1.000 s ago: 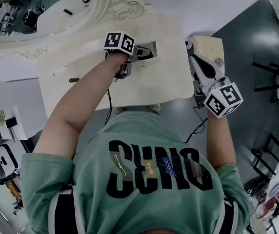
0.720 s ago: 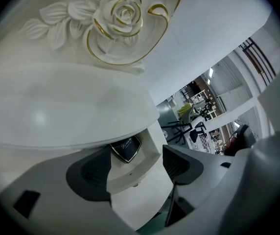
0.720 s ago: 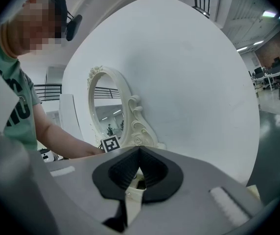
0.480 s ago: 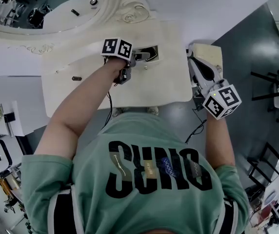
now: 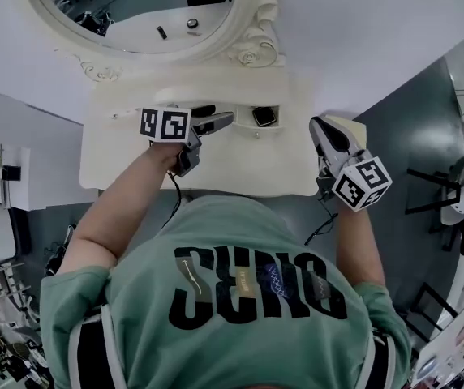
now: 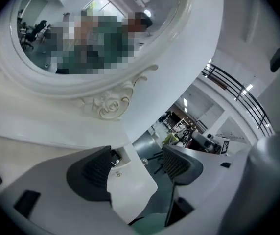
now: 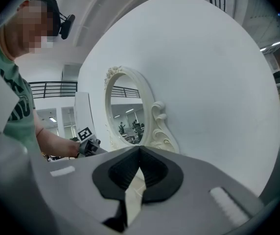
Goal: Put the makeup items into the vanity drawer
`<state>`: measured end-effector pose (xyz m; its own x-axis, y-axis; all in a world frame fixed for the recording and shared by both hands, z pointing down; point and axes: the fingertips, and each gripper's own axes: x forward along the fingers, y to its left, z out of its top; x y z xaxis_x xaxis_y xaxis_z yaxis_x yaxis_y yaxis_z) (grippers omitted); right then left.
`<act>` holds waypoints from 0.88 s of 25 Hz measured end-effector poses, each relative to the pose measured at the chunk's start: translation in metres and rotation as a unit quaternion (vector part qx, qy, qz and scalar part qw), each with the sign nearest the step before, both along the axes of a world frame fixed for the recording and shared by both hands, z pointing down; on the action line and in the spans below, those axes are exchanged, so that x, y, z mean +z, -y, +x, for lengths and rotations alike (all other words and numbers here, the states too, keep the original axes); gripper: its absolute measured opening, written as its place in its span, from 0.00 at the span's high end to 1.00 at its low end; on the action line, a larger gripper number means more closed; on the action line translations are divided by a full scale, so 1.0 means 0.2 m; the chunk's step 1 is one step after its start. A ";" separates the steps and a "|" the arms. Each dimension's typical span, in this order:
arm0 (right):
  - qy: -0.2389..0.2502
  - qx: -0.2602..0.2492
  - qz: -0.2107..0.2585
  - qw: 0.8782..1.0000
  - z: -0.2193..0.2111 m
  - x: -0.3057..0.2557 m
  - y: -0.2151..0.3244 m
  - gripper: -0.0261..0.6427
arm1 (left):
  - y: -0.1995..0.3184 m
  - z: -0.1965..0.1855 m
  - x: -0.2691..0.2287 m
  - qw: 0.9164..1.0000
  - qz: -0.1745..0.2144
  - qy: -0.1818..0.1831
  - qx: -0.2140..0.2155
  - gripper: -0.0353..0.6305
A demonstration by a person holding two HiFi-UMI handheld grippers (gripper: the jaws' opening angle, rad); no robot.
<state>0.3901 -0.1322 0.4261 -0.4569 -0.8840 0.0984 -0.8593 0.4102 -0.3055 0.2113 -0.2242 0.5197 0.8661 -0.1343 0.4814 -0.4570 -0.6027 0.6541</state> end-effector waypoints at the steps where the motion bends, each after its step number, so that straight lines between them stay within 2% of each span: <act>1: -0.002 -0.006 -0.001 1.000 -0.05 -0.01 0.01 0.95 | 0.00 -0.07 -0.05 1.000 0.013 -0.010 -0.008 0.45; 5: -0.020 -0.031 -0.001 0.999 -0.25 -0.06 0.08 0.95 | 0.04 -0.38 -0.27 0.995 0.066 -0.065 -0.047 0.45; 11: -0.043 -0.049 0.005 0.998 -0.56 -0.14 0.21 0.95 | 0.12 -0.82 -0.53 0.977 0.151 -0.123 -0.085 0.49; 17: -0.032 -0.052 -0.005 0.998 -0.90 -0.16 0.31 0.95 | 0.14 -1.19 -0.69 0.956 0.220 -0.170 -0.094 0.71; 22: -0.021 -0.064 -0.019 0.998 -1.13 -0.13 0.39 0.95 | 0.13 -1.42 -0.69 0.946 0.233 -0.196 -0.111 0.89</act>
